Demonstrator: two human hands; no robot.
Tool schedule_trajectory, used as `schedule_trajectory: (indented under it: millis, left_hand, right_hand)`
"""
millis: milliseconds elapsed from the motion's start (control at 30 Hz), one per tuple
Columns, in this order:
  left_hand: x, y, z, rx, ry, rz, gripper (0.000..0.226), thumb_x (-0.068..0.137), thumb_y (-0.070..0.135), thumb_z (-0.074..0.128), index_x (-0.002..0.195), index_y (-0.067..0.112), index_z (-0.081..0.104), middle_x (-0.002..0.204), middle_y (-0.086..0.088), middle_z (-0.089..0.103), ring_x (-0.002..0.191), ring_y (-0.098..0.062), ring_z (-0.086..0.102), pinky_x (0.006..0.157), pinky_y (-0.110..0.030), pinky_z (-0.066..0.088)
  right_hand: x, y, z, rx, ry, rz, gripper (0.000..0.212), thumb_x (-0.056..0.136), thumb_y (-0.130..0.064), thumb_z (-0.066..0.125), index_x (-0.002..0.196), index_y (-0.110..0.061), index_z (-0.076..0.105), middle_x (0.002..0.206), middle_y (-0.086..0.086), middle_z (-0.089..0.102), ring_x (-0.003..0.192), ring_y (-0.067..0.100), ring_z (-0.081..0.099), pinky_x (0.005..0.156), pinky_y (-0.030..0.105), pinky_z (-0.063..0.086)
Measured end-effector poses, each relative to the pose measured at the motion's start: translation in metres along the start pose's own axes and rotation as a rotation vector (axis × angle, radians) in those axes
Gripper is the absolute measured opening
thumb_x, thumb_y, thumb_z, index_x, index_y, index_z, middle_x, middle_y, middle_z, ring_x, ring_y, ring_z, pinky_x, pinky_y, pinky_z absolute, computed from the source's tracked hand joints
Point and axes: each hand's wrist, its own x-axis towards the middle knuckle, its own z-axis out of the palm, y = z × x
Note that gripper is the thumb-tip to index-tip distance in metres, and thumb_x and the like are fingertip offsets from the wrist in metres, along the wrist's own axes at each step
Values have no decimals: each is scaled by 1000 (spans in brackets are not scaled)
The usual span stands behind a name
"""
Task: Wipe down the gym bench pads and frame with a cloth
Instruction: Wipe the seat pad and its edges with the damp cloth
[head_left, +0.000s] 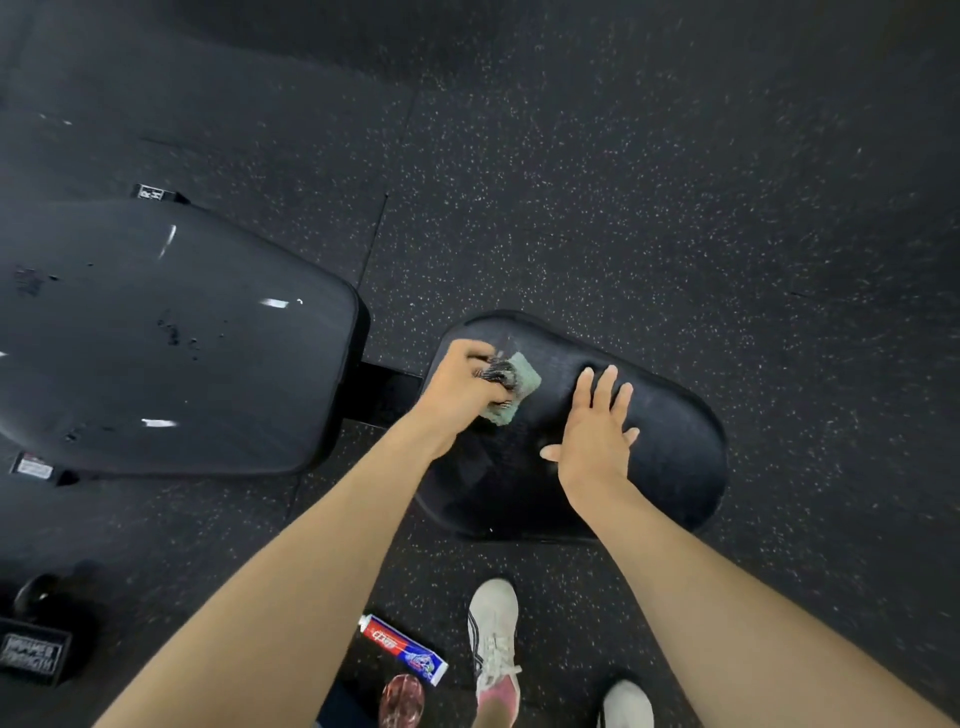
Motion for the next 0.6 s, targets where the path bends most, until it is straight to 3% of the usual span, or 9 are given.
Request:
schedule_trajectory:
  millis: [67, 167, 267, 333, 400, 433, 467, 533, 600]
  left_hand:
    - [-7, -5, -7, -309, -57, -145, 36, 82, -10, 61, 110, 11, 50, 115, -15, 61, 99, -25, 62, 81, -35, 53]
    - [-17, -11, -10, -477, -142, -194, 28, 88, -8, 51, 113, 5, 52, 113, -18, 65, 102, -30, 63, 90, -45, 52]
    - [-25, -14, -5, -648, -109, -194, 20, 91, -3, 47, 107, 7, 55, 110, -15, 64, 100, -27, 62, 88, -42, 51]
    - [-31, -13, 2, -708, -90, -207, 16, 94, 1, 47, 102, 9, 59, 106, -12, 64, 95, -24, 62, 85, -40, 51]
    - [-37, -13, 9, -714, -61, -230, 17, 96, 5, 46, 105, 10, 59, 106, -11, 64, 94, -24, 61, 88, -42, 51]
    - [-40, -13, 12, -708, -51, -240, 20, 98, 8, 44, 111, 10, 58, 108, -11, 64, 96, -24, 62, 90, -44, 50]
    - [-43, -14, 14, -694, -51, -246, 23, 100, 11, 40, 116, 10, 57, 111, -11, 64, 99, -25, 62, 93, -45, 48]
    - [-49, -15, 18, -643, -92, -248, 31, 103, 18, 34, 123, 11, 55, 114, -12, 66, 103, -27, 64, 97, -45, 46]
    - [-56, -15, 20, -586, -171, -249, 35, 103, 24, 31, 126, 13, 56, 115, -13, 68, 107, -26, 65, 98, -44, 45]
  right_hand:
    - [0, 1, 0, 27, 4, 0, 110, 85, -25, 71, 152, -11, -15, 158, 12, -24, 145, 36, -17, 115, 57, 19]
    - [-2, 2, -1, 57, 14, -23, 109, 84, -24, 72, 152, -11, -12, 158, 12, -22, 146, 36, -17, 115, 58, 18]
    - [-3, 7, -6, 136, 6, -49, 108, 82, -23, 75, 154, -15, -5, 160, 7, -18, 147, 32, -15, 115, 57, 17]
    - [-4, 12, -16, 277, 2, -79, 96, 83, -17, 74, 154, -18, 10, 162, 4, -10, 148, 29, -9, 116, 54, 16]
    - [-5, 19, -28, 501, 47, -163, 75, 87, -10, 69, 150, -20, 30, 162, 3, 8, 148, 25, 8, 115, 32, 23]
    - [-8, 21, -34, 633, 58, -220, 67, 88, -4, 64, 147, -22, 38, 159, 2, 20, 145, 20, 20, 106, 18, 28]
    - [-12, 22, -39, 759, 41, -275, 62, 88, 1, 60, 143, -24, 44, 154, 2, 32, 140, 17, 31, 97, 12, 32]
    - [-18, 22, -49, 920, -59, -375, 61, 86, 12, 54, 137, -22, 51, 139, 2, 50, 130, 14, 47, 88, 13, 39]
    - [-24, 21, -56, 919, -138, -475, 59, 84, 17, 53, 134, -14, 54, 124, -2, 58, 115, 11, 56, 80, 7, 44]
